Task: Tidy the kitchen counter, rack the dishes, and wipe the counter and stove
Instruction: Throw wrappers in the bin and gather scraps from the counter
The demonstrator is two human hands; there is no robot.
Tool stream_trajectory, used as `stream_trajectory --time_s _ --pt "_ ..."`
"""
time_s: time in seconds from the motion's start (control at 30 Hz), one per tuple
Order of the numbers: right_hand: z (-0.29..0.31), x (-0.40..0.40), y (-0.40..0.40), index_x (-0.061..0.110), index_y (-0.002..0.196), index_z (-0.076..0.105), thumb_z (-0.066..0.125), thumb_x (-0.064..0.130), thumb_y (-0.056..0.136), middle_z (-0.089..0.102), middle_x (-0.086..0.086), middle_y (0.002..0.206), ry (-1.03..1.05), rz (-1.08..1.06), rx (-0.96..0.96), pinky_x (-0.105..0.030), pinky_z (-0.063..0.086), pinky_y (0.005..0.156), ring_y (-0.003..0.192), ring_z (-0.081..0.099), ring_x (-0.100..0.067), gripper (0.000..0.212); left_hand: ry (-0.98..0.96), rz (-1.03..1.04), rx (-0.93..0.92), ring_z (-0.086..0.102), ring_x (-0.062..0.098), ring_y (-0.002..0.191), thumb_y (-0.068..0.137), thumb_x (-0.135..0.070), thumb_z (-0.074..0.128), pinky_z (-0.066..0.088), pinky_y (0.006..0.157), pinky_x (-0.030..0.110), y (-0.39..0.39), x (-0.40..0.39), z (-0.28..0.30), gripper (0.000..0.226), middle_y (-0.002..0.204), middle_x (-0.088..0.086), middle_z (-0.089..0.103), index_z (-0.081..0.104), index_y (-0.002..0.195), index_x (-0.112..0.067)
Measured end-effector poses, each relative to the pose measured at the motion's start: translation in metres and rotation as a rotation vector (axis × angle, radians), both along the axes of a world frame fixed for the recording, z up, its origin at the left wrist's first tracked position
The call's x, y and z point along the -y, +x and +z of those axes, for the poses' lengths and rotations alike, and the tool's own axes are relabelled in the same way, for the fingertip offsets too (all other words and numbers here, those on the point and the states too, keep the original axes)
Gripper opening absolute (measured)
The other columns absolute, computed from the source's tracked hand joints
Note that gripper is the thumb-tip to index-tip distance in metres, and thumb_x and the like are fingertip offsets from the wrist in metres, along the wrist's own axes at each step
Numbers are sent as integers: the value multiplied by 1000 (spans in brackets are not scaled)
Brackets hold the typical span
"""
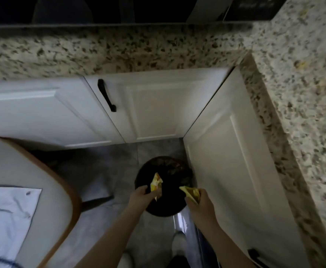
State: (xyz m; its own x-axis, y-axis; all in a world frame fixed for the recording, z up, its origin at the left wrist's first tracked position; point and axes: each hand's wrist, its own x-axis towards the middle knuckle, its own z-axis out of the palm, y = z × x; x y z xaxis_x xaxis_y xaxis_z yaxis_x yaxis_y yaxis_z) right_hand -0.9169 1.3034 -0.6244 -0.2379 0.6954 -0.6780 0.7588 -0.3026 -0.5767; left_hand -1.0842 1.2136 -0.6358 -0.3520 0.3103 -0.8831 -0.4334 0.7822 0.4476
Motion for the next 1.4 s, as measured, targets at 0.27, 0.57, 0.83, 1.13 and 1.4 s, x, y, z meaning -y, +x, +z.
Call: stream_trajectory --time_s 0.27,0.57,0.83,1.13,1.4 --pt "-19 -3 -30 14 122 47 69 37 80 56 -7 115 -29 45 82 -40 50 91 109 57 -26 52 -51 -13 -30 54 17 105 84 -31 69 44 91 26 -14 29 -9 54 129 9 57 55 130 -7" --pt "25 2 -14 10 141 34 74 49 73 45 -12 139 59 64 193 -41 42 103 126 46 -29 89 59 -63 -95 54 12 89 84 -35 68 45 84 28 -32 27 31 46 112 3 61 61 122 -11" --pt "53 21 -17 8 127 47 64 31 88 55 -8 123 14 -23 1 -24 44 86 111 54 -19 48 97 -129 -162 57 4 79 85 -35 66 48 63 13 -34 30 59 41 104 0 62 63 120 -13" --pt "181 42 -6 11 117 53 58 18 92 60 4 84 139 -112 -141 -16 44 70 85 59 -16 26 291 -158 -247 59 8 79 88 -32 63 43 71 21 -34 12 201 13 89 -1 67 67 78 -25" --pt "314 41 18 10 82 59 47 -7 92 61 -7 73 290 -163 -329 -37 52 72 68 63 -17 23 561 -170 -192 63 11 84 90 -34 61 49 67 23 1 -18 346 11 90 -7 67 64 95 -25"
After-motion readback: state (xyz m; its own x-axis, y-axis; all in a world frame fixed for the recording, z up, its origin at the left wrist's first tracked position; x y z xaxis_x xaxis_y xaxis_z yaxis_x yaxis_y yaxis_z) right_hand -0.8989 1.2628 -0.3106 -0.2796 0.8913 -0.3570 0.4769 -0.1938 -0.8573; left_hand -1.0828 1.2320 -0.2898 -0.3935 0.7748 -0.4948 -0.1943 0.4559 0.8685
